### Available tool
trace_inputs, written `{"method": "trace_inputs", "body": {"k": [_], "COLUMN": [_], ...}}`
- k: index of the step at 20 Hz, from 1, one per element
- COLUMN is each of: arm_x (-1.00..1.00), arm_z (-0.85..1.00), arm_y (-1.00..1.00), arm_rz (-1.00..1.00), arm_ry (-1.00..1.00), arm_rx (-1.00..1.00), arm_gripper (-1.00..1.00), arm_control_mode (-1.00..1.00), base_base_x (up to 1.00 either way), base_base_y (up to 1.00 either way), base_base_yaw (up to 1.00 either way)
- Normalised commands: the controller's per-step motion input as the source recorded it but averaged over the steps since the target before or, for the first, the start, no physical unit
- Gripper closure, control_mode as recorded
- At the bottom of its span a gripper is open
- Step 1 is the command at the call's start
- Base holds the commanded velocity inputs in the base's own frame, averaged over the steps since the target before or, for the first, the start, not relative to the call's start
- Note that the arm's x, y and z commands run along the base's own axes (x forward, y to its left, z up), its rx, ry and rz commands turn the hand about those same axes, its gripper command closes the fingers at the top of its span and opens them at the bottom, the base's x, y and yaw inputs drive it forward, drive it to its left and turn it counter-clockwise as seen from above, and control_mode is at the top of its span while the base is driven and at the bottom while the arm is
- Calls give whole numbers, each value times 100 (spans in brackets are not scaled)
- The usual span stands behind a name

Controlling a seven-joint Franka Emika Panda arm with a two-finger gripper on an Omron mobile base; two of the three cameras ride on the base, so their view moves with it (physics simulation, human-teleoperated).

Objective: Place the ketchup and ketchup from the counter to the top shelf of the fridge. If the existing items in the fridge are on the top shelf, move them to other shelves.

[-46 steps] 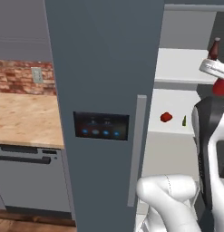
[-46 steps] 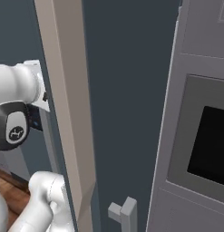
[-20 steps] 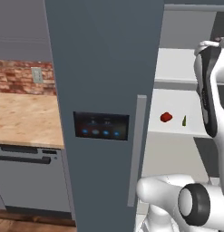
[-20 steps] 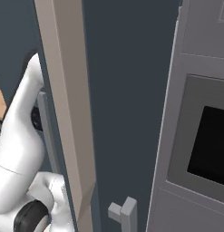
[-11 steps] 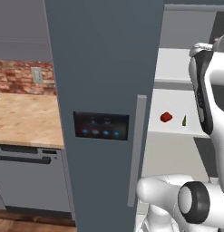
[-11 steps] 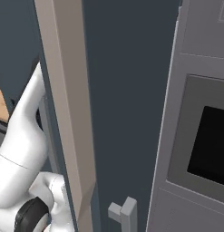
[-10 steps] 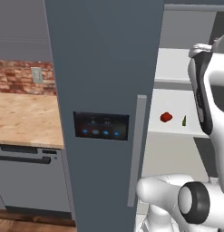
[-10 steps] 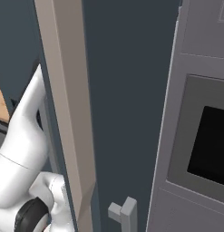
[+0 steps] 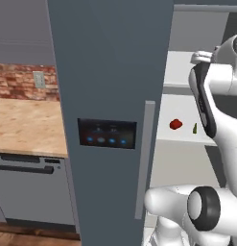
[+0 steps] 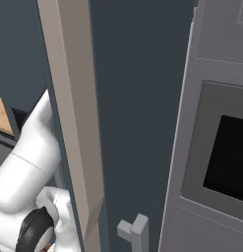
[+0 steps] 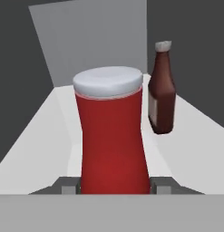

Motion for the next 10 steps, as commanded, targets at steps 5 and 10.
{"method": "trace_inputs", "body": {"k": [5,10], "arm_x": [61,67], "arm_z": [0,0], "arm_y": [0,-11], "arm_rz": [0,0], "arm_ry": [0,0], "arm_rx": [0,0], "arm_gripper": [100,100], "arm_control_mode": [-100,-100], "base_base_x": [0,0], "base_base_y": [0,0], "base_base_yaw": [0,0]}}
